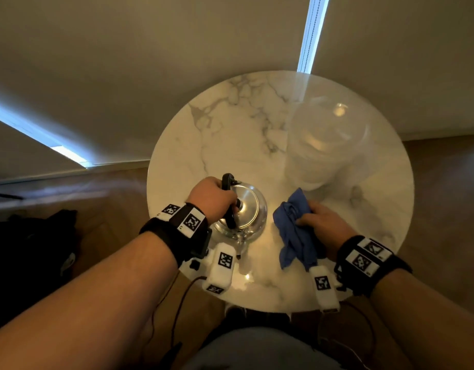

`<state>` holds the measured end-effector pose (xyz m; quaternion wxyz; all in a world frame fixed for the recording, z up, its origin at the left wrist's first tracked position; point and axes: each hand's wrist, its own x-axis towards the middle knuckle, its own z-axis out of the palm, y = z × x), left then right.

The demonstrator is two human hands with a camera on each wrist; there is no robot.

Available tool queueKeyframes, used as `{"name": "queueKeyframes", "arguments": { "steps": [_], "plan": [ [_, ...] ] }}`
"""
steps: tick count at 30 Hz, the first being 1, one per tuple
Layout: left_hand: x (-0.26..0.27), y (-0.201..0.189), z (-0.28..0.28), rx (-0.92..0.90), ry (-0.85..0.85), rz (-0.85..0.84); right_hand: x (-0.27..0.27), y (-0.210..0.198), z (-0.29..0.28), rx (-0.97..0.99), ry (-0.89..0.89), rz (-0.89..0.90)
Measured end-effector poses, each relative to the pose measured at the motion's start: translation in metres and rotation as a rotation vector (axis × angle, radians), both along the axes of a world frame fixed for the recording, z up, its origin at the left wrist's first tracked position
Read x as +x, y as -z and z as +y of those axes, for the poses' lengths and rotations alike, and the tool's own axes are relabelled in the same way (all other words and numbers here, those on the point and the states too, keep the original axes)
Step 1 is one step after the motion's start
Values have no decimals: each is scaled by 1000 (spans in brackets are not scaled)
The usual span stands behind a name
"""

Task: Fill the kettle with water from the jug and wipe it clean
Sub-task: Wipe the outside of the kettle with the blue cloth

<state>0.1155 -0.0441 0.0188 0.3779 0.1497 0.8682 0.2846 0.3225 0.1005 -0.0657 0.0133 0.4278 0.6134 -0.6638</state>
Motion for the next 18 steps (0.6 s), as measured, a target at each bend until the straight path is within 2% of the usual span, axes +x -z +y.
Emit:
{"name": "queueKeyframes", "arguments": {
  "steps": [5,8,11,14,18],
  "plan": [
    [6,-5,9,-113,219,143,21,-2,6,112,-115,-1],
    [4,-13,12,-243,509,287,34,-3,7,198,-138,-63],
    [4,-24,15,-378,795,376,50,0,8,219,-133,-39],
    [3,-29,19,-481,1025,445,65,2,9,177,-133,2],
    [-1,-30,23,-508,1246,470,77,5,11,162,-154,5]
  ]
}}
